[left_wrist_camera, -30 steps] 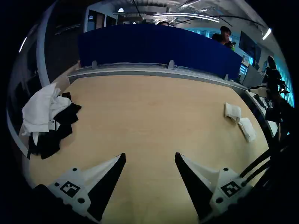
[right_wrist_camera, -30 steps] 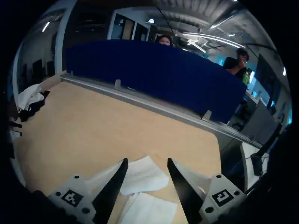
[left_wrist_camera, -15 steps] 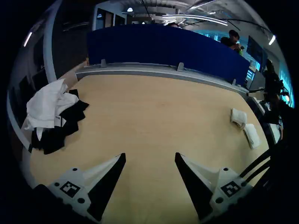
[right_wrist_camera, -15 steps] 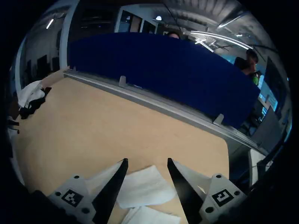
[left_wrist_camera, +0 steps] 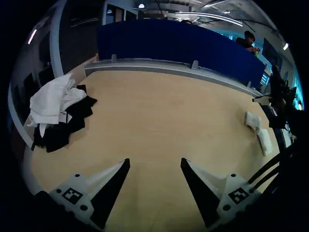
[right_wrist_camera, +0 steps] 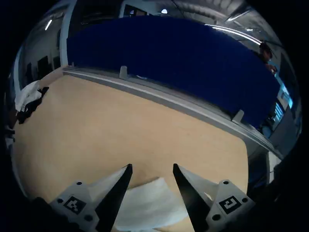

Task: Fold towel

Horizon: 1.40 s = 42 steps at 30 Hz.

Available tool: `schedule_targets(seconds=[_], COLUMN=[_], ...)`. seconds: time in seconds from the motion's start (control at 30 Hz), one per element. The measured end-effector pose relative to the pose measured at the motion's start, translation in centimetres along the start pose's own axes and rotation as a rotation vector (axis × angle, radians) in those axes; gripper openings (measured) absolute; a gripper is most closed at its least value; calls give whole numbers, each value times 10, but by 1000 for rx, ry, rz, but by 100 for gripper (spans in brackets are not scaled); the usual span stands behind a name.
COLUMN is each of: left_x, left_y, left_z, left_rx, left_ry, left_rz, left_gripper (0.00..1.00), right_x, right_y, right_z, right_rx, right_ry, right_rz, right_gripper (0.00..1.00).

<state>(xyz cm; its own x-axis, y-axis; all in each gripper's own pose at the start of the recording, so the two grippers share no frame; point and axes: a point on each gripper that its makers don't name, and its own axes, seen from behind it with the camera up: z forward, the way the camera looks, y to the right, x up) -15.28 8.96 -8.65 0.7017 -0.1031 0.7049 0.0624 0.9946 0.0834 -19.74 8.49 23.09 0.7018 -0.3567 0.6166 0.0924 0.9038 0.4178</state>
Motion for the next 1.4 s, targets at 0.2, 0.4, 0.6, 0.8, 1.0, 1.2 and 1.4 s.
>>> schedule_targets(seconds=[0.2, 0.4, 0.6, 0.8, 1.0, 1.2, 1.4], left_x=[-6, -9, -13, -17, -18, -18, -19], left_y=[-2, 1, 2, 1, 0, 0, 0], left_z=[6, 10, 12, 14, 14, 14, 16], left_rx=[11, 13, 14, 16, 18, 17, 17], left_ry=[-13, -22, -29, -32, -34, -33, -34], left_rz=[-12, -18, -17, -19, -22, -23, -23], left_gripper=[98, 98, 98, 98, 98, 98, 98], right_x=[-16, -35, -48, -56, -58, -63, -67], right_y=[8, 14, 13, 12, 14, 17, 18], right_z=[25, 41, 53, 63, 69, 73, 76], right_rx=[-2, -4, 5, 10, 10, 7, 4], right_ry=[-50, -93, -126, -158, -180, -201, -222], right_rz=[-5, 2, 18, 18, 31, 39, 43], right_gripper=[81, 81, 79, 76, 64, 60, 50])
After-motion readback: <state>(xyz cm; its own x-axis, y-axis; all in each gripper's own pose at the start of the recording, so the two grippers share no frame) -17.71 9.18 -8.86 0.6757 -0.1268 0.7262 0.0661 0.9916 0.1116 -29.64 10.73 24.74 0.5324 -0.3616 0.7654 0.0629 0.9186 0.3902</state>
